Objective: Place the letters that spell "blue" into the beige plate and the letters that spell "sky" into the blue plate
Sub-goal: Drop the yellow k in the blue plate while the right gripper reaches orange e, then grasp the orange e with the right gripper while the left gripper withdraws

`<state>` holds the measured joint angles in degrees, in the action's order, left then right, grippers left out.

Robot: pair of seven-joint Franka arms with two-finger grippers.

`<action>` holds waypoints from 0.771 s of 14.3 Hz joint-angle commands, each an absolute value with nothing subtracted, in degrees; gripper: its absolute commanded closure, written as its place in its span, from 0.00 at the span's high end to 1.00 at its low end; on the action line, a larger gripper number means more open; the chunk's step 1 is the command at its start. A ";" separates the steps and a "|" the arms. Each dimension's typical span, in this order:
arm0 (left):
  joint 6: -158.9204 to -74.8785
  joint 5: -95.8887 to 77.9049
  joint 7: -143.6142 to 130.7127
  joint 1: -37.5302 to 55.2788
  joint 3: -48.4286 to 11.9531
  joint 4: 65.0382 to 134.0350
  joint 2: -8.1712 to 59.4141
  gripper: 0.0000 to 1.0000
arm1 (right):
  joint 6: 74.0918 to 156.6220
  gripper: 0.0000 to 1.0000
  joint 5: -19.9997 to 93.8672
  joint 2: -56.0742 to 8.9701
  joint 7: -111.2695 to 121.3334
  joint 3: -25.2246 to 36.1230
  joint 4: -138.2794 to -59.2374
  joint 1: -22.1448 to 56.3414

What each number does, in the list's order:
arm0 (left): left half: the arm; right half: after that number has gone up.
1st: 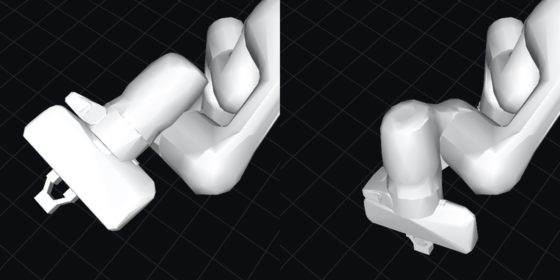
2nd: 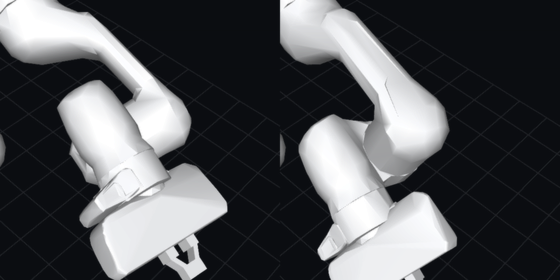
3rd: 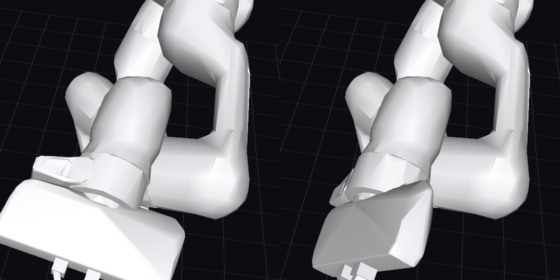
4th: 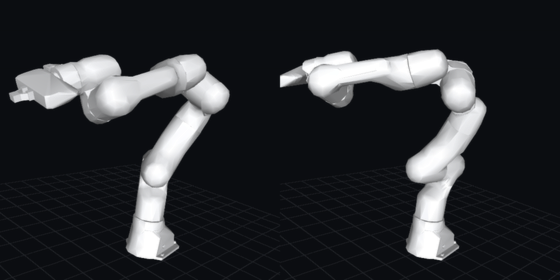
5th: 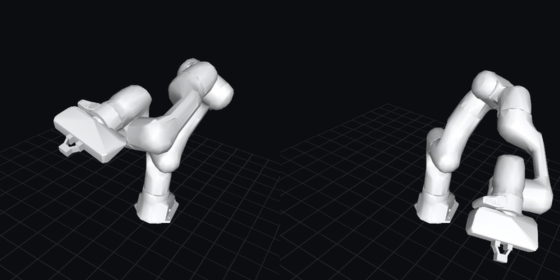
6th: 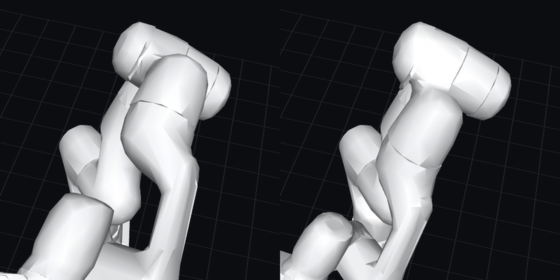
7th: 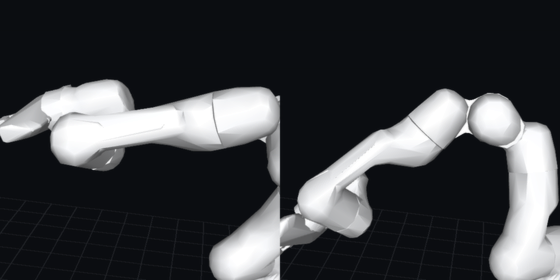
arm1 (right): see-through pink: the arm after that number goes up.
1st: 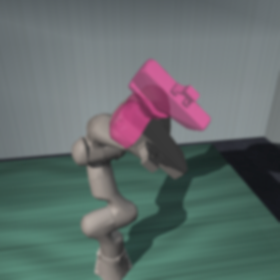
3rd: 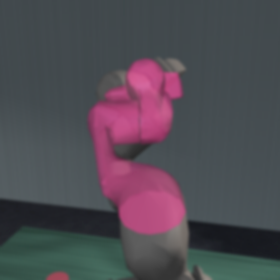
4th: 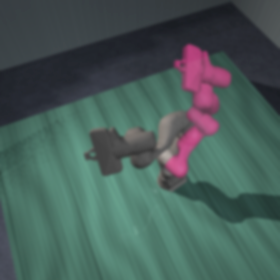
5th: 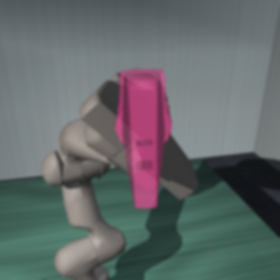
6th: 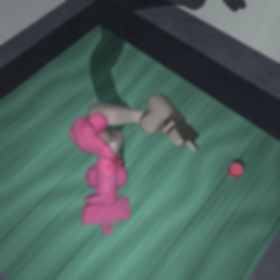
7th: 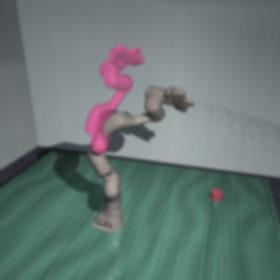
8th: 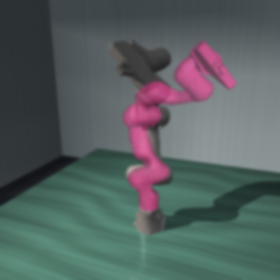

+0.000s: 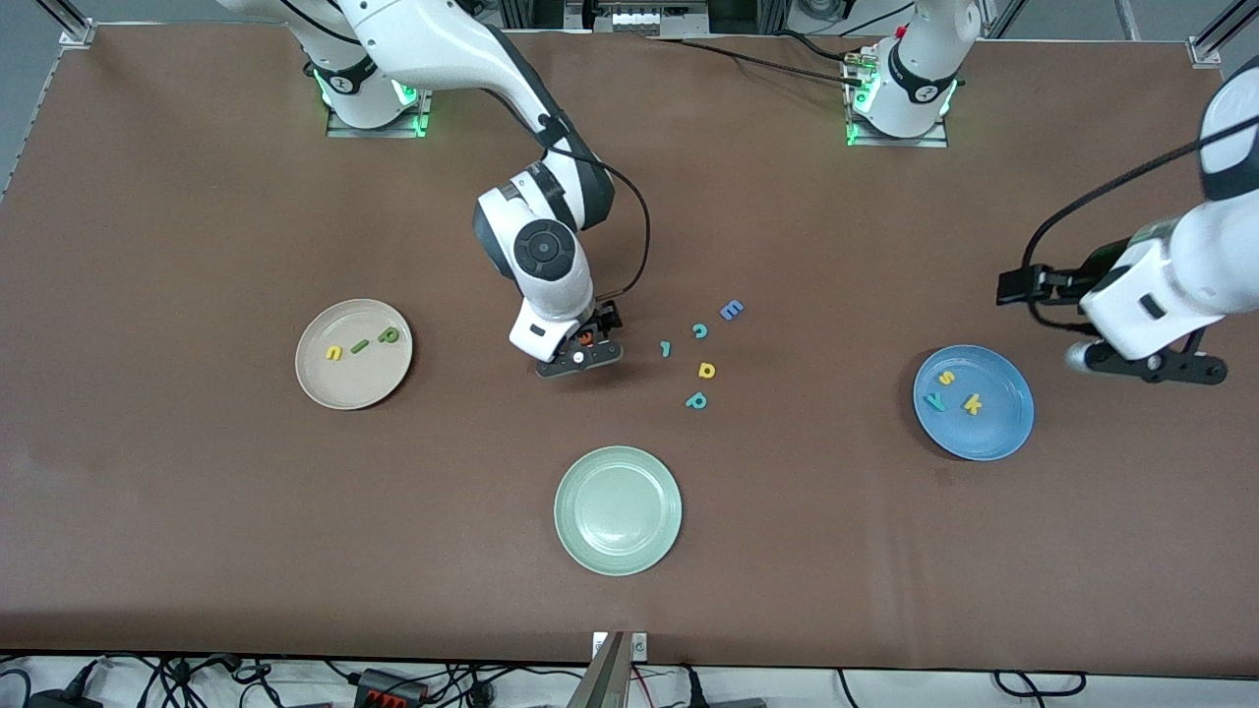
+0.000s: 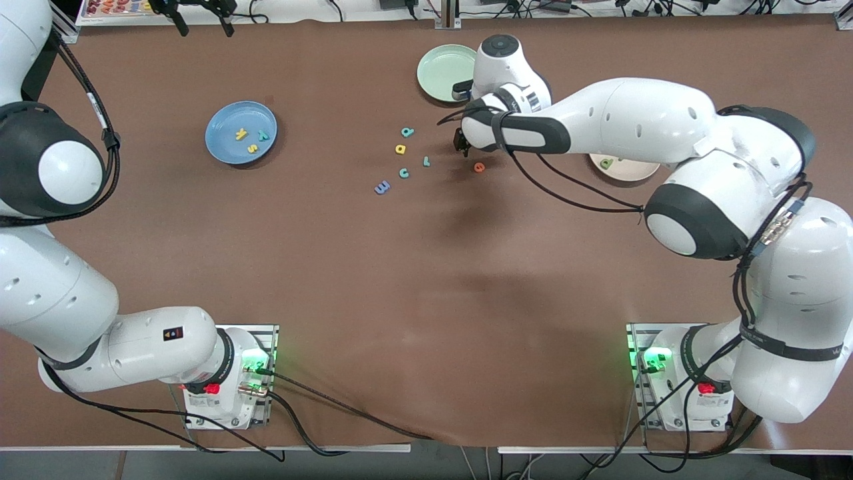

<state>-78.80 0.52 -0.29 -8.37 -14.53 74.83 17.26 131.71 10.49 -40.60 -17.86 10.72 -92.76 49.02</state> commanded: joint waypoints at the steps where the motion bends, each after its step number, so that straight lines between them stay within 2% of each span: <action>1: -86.80 -2.72 3.69 -2.73 -5.90 87.15 6.89 1.00 | 133.06 1.00 10.72 -42.97 -19.86 11.51 -91.23 50.53; 4: -100.69 -2.46 5.01 -2.90 -5.10 99.99 -1.91 1.00 | 132.98 1.00 10.55 -43.33 -20.30 11.51 -90.97 50.63; 7: -100.12 -2.02 4.83 -3.51 -5.27 99.58 -1.85 1.00 | 132.98 0.95 10.37 -44.38 -20.30 11.51 -90.97 50.97; 9: -94.51 -1.93 5.10 -3.43 -5.19 95.03 0.34 1.00 | 132.98 0.83 10.37 -45.00 -20.30 11.51 -90.97 51.42; 10: -94.05 -1.93 4.92 -3.43 -5.53 93.79 1.05 1.00 | 132.80 0.71 10.46 -45.00 -20.30 11.51 -90.97 51.42; 11: -93.96 -1.93 5.01 -3.34 -5.71 93.78 1.05 1.00 | 132.63 0.68 10.46 -45.00 -20.30 11.51 -90.97 51.50</action>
<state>-96.01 -1.28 3.69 -3.72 -5.85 96.54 -0.20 133.11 10.49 -44.15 -19.44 10.74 -92.25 50.59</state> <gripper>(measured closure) 0.000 0.167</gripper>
